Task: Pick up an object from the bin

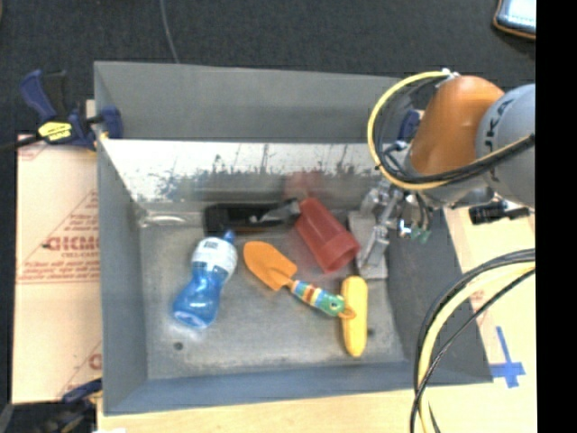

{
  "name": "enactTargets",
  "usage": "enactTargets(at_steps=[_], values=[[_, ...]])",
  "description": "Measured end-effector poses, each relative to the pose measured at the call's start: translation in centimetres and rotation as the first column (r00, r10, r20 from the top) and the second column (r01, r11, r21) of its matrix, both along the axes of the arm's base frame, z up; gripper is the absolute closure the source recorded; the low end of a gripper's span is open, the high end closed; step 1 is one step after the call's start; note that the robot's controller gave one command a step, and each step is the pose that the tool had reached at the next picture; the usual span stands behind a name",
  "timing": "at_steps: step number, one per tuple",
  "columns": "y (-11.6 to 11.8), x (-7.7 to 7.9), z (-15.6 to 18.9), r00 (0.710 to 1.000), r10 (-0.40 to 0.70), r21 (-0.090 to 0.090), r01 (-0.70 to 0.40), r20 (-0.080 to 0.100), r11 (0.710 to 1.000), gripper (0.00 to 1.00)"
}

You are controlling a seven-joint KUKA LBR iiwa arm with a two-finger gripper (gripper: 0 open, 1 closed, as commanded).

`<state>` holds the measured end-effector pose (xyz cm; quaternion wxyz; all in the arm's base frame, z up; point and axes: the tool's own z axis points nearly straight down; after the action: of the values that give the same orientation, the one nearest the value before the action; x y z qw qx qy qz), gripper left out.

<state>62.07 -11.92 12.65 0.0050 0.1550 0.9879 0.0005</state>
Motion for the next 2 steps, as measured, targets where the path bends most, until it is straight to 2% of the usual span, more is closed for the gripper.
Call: enactTargets(at_steps=[1,2], values=[[1.8,0.2,-3.3,0.971,-0.239,0.003,0.239,0.003,0.971,0.0],[3.7,2.3,-4.8,0.988,-0.143,-0.009,0.143,-0.058,0.99,1.0]])
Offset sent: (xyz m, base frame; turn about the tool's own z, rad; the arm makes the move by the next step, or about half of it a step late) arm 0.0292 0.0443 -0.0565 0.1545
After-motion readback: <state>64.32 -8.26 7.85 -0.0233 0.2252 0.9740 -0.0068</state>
